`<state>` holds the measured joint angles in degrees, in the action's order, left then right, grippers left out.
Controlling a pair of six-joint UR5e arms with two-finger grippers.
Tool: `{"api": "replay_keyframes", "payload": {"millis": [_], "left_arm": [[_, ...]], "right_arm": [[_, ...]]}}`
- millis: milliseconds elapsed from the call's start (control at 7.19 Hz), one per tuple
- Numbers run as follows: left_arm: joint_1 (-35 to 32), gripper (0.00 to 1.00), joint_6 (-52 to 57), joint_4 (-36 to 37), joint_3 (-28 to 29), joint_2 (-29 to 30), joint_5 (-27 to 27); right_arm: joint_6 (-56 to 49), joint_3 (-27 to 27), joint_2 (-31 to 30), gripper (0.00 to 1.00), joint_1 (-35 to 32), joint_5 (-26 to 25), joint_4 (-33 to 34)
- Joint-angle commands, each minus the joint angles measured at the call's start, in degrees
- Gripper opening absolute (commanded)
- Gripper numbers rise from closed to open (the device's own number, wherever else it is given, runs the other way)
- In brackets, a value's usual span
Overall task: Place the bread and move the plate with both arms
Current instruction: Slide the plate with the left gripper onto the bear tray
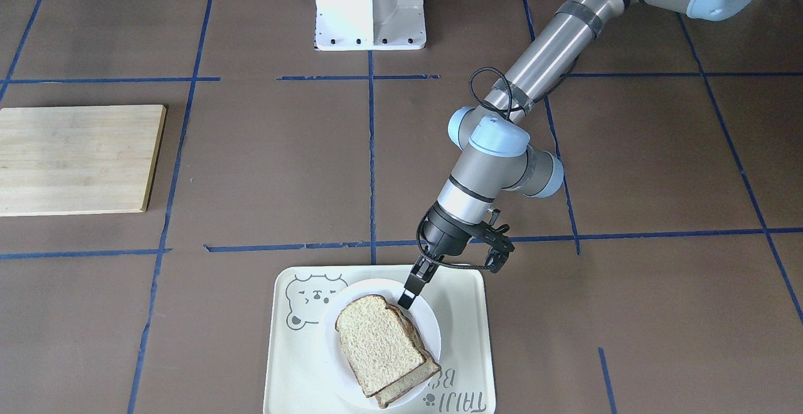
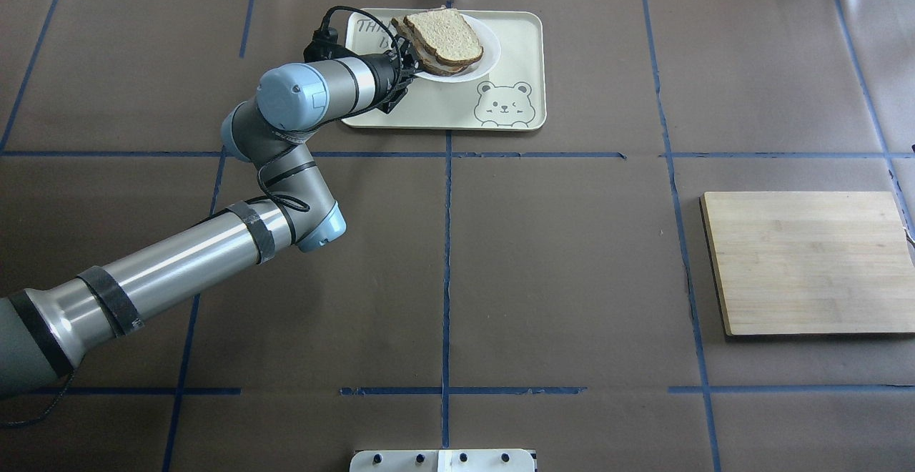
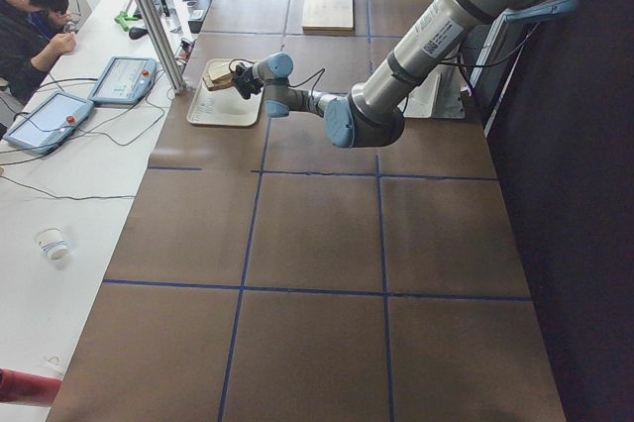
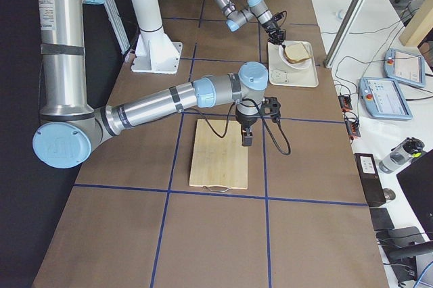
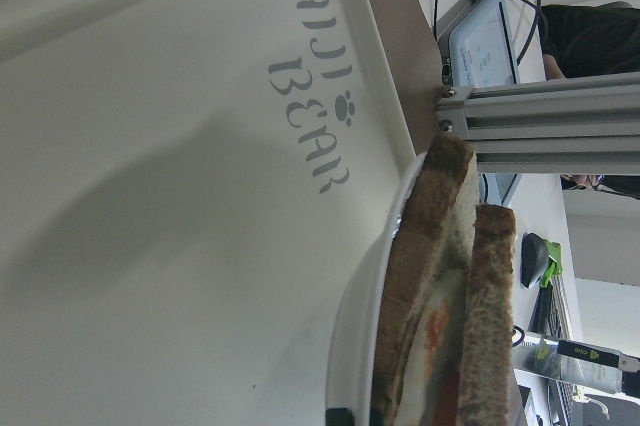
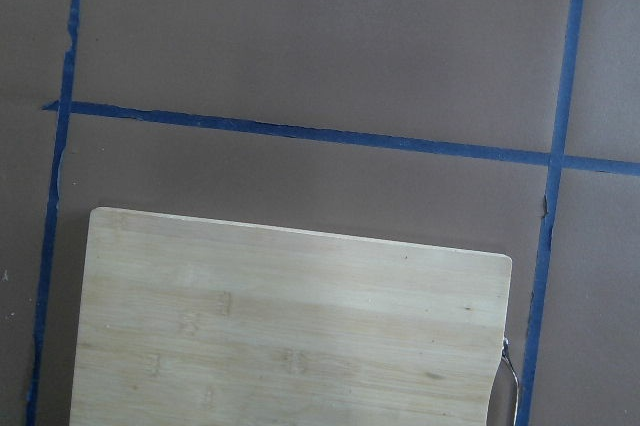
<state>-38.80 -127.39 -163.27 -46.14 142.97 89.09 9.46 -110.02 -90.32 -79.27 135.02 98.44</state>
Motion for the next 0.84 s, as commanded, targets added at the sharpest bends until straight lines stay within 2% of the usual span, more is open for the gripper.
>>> {"api": "replay_keyframes", "payload": {"millis": [0, 139, 278, 418, 557, 696], "left_arm": [[0.47, 0.0, -0.05, -0.03, 1.04, 0.2, 0.03], [0.48, 0.03, -0.05, -0.03, 1.14, 0.03, 0.03], [0.48, 0.27, 0.04, -0.03, 1.14, -0.24, 0.03], [0.39, 0.99, 1.95, -0.12, 0.79, -1.2, 0.38], [-0.22, 1.0, 5.54, -0.38, -0.43, -1.73, 2.47], [-2.23, 1.0, 5.75, -0.21, -5.84, -5.39, 6.23]], "right_arm": [[-0.23, 0.78, -0.03, 1.0, 0.0, 0.07, -0.09], [-0.15, 0.78, -0.03, 1.0, 0.0, 0.07, -0.09], [0.03, 0.78, -0.03, 1.0, 0.0, -0.02, -0.09], [0.12, 0.78, 0.14, 1.0, 0.0, -0.02, 0.0], [0.12, 1.04, 0.23, 1.0, 0.0, -0.02, -0.09], [0.12, 1.39, 0.58, 1.0, 0.0, -0.02, -0.09]]}}
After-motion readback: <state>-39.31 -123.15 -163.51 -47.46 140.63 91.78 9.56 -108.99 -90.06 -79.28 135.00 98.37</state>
